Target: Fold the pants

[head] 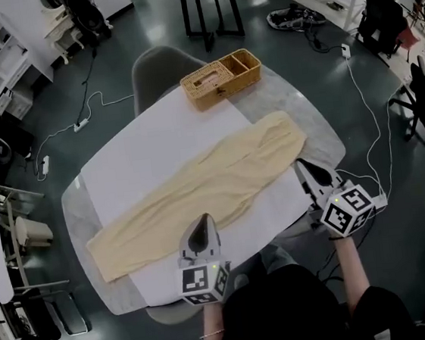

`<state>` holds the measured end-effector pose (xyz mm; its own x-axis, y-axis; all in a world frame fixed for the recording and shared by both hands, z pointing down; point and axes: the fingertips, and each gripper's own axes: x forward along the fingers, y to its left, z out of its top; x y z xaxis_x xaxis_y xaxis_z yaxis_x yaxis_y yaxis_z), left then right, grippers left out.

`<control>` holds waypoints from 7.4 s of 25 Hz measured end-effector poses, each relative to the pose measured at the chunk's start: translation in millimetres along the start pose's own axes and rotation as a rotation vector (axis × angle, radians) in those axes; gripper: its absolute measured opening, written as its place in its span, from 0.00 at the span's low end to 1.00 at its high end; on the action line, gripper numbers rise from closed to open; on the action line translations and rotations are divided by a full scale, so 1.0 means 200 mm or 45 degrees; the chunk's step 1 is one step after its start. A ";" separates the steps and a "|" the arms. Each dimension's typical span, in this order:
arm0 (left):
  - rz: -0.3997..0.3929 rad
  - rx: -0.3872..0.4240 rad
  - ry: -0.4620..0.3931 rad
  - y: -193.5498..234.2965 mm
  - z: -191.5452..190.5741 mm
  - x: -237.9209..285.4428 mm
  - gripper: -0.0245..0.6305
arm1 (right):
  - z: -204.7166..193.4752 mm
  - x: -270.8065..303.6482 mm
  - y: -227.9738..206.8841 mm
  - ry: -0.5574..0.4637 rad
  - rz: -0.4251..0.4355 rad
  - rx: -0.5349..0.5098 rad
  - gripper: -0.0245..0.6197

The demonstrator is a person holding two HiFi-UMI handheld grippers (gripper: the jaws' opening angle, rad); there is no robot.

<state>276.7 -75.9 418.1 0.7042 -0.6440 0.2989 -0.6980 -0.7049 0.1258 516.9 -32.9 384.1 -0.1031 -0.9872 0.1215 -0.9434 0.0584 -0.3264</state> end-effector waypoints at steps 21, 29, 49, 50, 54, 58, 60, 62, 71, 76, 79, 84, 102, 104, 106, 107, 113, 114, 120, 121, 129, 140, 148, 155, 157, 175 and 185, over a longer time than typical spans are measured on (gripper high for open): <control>-0.004 -0.061 0.159 -0.09 -0.14 0.59 0.05 | -0.13 0.43 -0.62 0.284 0.052 0.062 0.06; -0.049 -0.096 0.224 -0.08 -0.24 0.80 0.05 | -0.26 0.60 -0.86 0.423 -0.047 0.000 0.06; -0.074 -0.107 0.274 -0.13 -0.27 0.97 0.05 | -0.60 0.79 -1.11 0.834 0.022 0.024 0.40; -0.067 -0.110 0.273 -0.13 -0.27 0.97 0.05 | -0.62 0.79 -1.11 0.857 0.028 0.015 0.40; -0.039 -0.120 0.267 -0.11 -0.27 0.95 0.05 | -0.66 0.79 -1.11 0.932 0.017 -0.008 0.40; -0.019 -0.132 0.265 -0.09 -0.27 0.94 0.05 | -0.68 0.80 -1.12 1.002 -0.002 -0.077 0.39; -0.014 -0.136 0.265 -0.09 -0.27 0.94 0.05 | -0.68 0.79 -1.12 1.024 -0.006 -0.118 0.39; -0.007 -0.139 0.263 -0.09 -0.28 0.93 0.05 | -0.69 0.79 -1.12 1.038 -0.015 -0.176 0.34; 0.032 -0.157 0.248 -0.08 -0.27 0.85 0.05 | -0.71 0.79 -1.09 1.074 -0.030 -0.110 0.16; 0.069 -0.158 0.236 -0.02 -0.26 0.77 0.05 | -0.67 0.77 -1.06 1.056 -0.051 -0.035 0.15; 0.105 -0.133 0.235 0.03 -0.26 0.71 0.05 | -0.62 0.75 -1.03 1.046 -0.078 0.003 0.15; 0.152 -0.113 0.220 0.13 -0.24 0.59 0.05 | -0.47 0.74 -0.89 0.982 -0.039 0.088 0.15; 0.139 -0.131 0.167 0.50 -0.24 0.02 0.05 | -0.21 0.68 -0.20 0.801 -0.023 0.126 0.15; 0.143 -0.139 0.157 0.53 -0.24 -0.04 0.05 | -0.20 0.68 -0.12 0.788 -0.013 0.120 0.15; 0.144 -0.144 0.144 0.57 -0.23 -0.09 0.05 | -0.18 0.68 -0.03 0.775 0.002 0.117 0.15; 0.144 -0.147 0.139 0.58 -0.23 -0.11 0.05 | -0.17 0.68 0.01 0.769 0.010 0.119 0.15; 0.160 -0.184 0.113 0.62 -0.21 -0.24 0.05 | -0.11 0.68 0.20 0.737 0.068 0.098 0.15; 0.165 -0.197 0.106 0.63 -0.21 -0.26 0.05 | -0.10 0.68 0.23 0.736 0.078 0.093 0.15; 0.180 -0.216 0.063 0.68 -0.16 -0.40 0.05 | -0.11 0.68 0.44 0.724 0.118 0.068 0.15; 0.180 -0.214 0.057 0.74 -0.19 -0.46 0.05 | -0.15 0.69 0.53 0.718 0.123 0.066 0.15; 0.200 -0.229 0.026 0.93 -0.22 -0.68 0.05 | -0.21 0.73 0.87 0.673 0.191 0.056 0.15; 0.283 -0.184 -0.001 1.18 -0.22 -0.97 0.05 | -0.33 0.82 1.32 0.669 0.325 0.058 0.15; 0.373 -0.181 0.009 1.12 -0.17 -1.00 0.05 | -0.33 0.82 1.37 0.698 0.409 0.044 0.15; 0.452 -0.198 0.008 1.09 -0.17 -1.04 0.05 | -0.32 0.82 1.47 0.708 0.521 0.071 0.15; 0.475 -0.198 0.004 1.07 -0.17 -1.05 0.05 | -0.31 0.82 1.48 0.711 0.549 0.072 0.15; 0.512 -0.217 0.029 1.25 -0.26 -1.32 0.05 | -0.31 0.87 1.90 0.714 0.715 0.099 0.15; 0.460 -0.250 0.072 1.57 -0.36 -1.55 0.05 | -0.46 0.97 2.25 0.730 0.617 0.116 0.15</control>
<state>-170.2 -77.5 433.0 0.4047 -0.8186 0.4076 -0.9144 -0.3627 0.1795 43.7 -185.4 347.5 -0.6710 -0.6211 0.4049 -0.7236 0.4294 -0.5404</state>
